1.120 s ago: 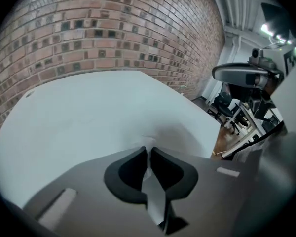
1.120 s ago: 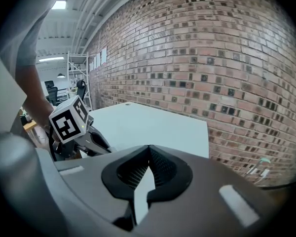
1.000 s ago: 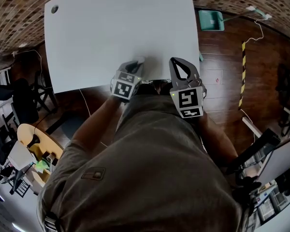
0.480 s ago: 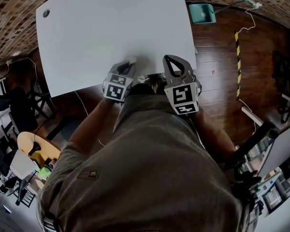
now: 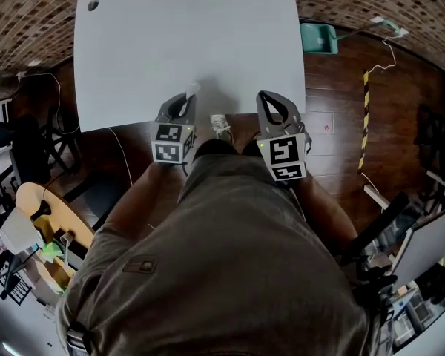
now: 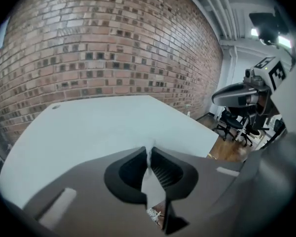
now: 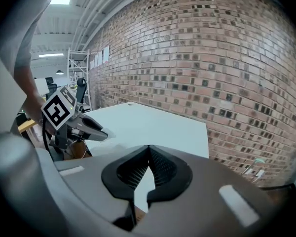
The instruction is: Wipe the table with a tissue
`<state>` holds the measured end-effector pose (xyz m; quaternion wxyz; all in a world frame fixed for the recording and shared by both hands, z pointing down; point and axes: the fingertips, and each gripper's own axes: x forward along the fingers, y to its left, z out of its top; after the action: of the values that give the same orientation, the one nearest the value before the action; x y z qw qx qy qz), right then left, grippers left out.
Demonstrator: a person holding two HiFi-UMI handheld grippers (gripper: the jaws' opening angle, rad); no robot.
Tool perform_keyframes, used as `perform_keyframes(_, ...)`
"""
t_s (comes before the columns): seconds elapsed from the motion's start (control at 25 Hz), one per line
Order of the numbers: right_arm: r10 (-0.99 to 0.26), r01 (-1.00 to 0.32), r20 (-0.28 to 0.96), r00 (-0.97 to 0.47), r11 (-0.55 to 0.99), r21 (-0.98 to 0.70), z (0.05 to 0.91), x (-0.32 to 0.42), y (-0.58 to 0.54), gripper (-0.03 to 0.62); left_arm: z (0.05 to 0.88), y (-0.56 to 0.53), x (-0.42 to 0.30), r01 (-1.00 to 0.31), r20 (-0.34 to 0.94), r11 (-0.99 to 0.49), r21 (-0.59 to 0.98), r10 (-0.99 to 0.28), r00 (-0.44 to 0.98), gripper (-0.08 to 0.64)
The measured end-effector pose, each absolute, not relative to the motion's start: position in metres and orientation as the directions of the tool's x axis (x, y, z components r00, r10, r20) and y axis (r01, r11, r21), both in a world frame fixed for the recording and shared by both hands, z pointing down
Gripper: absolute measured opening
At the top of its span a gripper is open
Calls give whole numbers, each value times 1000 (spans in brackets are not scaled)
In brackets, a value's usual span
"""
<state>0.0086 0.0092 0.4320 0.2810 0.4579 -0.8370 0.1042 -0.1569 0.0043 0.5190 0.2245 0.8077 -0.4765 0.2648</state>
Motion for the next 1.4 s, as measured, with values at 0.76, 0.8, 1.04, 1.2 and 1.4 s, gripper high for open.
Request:
perform_keyframes(0.76, -676, -738, 469, -569, 671, 71, 409, 57, 102, 14, 440, 123, -124, -979, 465, -185, 90, -861, 206, 25)
perform_keyframes(0.8, -682, -742, 465, -565, 666, 76, 406, 57, 105, 14, 438, 126, -123, -977, 457, -194, 86, -864, 212, 25)
perform_keyframes(1.04, -718, -787, 461, -522, 614, 65, 394, 55, 116, 14, 420, 132, -121, -965, 411, -246, 87, -874, 260, 26)
perform_keyframes(1.2, -730, -808, 467, -499, 586, 54, 390, 52, 122, 14, 408, 128, -127, -957, 378, -278, 86, -879, 289, 25)
perform_keyframes(1.4, -736, -811, 470, -486, 580, 70, 388, 51, 132, 14, 410, 133, -129, -951, 370, -286, 120, -876, 310, 25)
